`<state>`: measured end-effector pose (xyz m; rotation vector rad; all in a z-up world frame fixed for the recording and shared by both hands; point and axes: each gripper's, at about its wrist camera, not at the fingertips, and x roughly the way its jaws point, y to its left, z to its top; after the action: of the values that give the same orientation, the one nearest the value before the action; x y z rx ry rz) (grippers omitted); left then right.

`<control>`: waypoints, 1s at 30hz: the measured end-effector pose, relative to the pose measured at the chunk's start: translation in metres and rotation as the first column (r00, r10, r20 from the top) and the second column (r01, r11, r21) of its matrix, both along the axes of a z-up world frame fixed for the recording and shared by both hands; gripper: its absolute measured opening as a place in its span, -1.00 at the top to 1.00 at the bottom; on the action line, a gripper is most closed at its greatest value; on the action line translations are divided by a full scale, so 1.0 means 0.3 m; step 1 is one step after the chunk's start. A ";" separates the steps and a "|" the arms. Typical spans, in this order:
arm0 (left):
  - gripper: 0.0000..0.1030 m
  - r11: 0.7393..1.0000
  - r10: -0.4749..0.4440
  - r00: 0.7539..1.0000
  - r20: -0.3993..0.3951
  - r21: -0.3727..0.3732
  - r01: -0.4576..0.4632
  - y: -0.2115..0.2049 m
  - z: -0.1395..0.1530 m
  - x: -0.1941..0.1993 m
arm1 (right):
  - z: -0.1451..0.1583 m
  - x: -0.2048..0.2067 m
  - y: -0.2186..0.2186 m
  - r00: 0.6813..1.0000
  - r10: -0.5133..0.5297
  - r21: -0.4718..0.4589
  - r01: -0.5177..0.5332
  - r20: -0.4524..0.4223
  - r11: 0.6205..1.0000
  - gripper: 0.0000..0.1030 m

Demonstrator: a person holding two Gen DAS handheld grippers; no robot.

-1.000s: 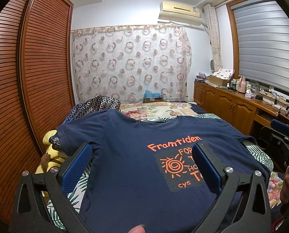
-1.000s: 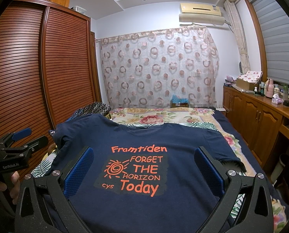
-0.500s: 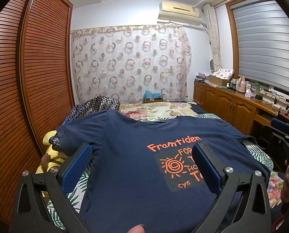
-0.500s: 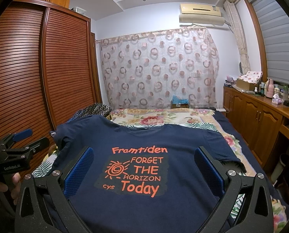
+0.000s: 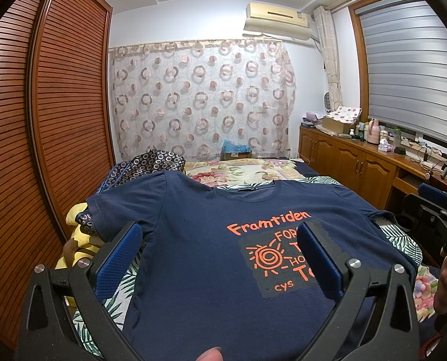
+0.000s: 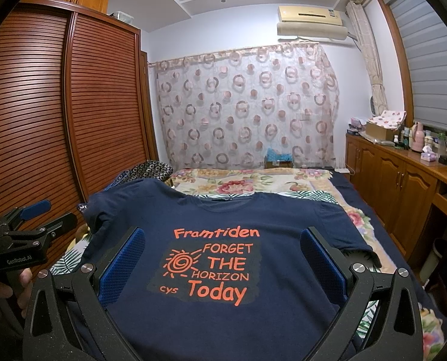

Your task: Fold small clothes

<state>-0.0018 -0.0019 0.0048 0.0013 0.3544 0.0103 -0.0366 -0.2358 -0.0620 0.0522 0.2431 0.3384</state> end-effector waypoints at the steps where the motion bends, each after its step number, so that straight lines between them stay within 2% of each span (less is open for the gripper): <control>1: -1.00 1.000 0.000 1.000 0.000 0.000 0.000 -0.001 0.001 0.000 | 0.000 0.000 0.000 1.000 0.000 0.000 0.000 0.000 1.000 -1.00; 21: -1.00 1.000 0.000 1.000 -0.001 0.001 0.000 -0.001 0.001 0.000 | 0.000 -0.002 0.009 1.000 0.003 0.002 -0.003 -0.001 1.000 -1.00; 30: -1.00 1.000 0.007 0.999 -0.035 0.001 -0.007 0.024 0.008 0.015 | -0.040 0.071 0.024 0.998 0.037 0.008 -0.036 -0.050 0.999 -1.00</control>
<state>0.0028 0.0054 0.0072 0.0009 0.3894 0.0176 -0.0153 -0.2286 -0.0740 0.0637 0.2930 0.3748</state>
